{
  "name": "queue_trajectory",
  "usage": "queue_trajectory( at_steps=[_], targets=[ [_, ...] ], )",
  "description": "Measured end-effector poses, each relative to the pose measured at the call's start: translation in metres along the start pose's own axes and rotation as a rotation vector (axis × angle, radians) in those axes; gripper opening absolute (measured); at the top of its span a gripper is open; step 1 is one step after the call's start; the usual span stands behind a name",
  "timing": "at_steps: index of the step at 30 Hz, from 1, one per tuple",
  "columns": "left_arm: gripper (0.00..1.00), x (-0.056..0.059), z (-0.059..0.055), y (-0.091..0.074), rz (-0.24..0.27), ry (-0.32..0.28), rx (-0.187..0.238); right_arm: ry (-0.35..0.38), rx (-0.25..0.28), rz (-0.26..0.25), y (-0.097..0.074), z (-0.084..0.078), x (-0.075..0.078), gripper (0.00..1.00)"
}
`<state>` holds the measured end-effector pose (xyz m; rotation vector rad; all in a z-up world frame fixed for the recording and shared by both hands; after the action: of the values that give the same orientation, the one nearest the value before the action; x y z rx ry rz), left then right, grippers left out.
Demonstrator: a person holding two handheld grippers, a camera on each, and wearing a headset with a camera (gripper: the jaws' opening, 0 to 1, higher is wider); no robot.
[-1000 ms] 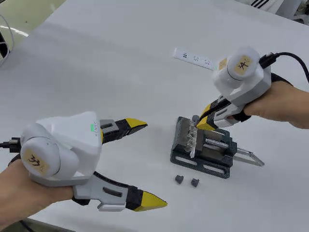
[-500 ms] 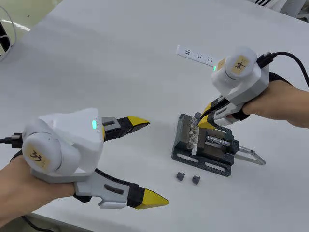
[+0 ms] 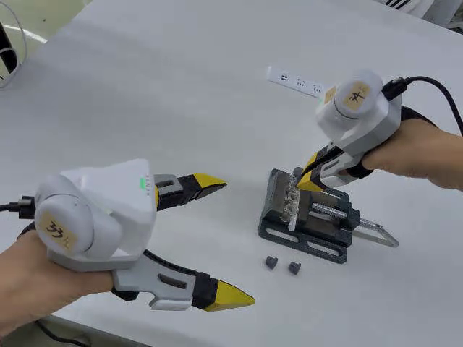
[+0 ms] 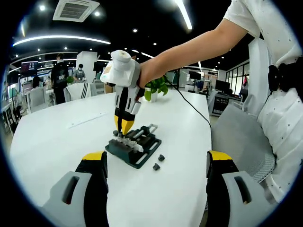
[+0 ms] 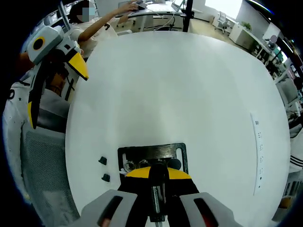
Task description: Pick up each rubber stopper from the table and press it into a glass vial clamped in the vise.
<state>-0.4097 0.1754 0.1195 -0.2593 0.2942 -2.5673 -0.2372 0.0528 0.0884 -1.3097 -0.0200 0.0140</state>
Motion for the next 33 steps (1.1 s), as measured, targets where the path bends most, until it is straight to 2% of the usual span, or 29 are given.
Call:
queue_trajectory(
  at_steps=[12,25,33],
  targets=[
    [0.85,-0.0007,0.0003,-0.0011,0.004,-0.005,0.006,-0.023,-0.037,-0.002,0.0024,0.0027,0.0032,0.05],
    [0.85,-0.0008,0.0,-0.0003,0.001,-0.005,0.008,-0.056,-0.083,-0.004,0.0032,0.005,-0.0012,0.05],
    [0.85,-0.0008,-0.0047,0.0008,-0.002,0.002,-0.015,-0.052,-0.09,-0.001,0.0031,0.0059,0.001,0.05]
  ],
)
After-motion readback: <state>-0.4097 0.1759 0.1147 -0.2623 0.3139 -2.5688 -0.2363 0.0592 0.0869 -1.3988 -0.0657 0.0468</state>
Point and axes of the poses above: the centre of the closed fingertips' face, and the gripper's own axes: y roughly forward along the fingers, x roughly to its right, z roughly out of its top, the point moved 6 cm from there along -y, roughly backward along the fingers, and after that the axes turned 2 degrees about -y, right-handed, at the moved point
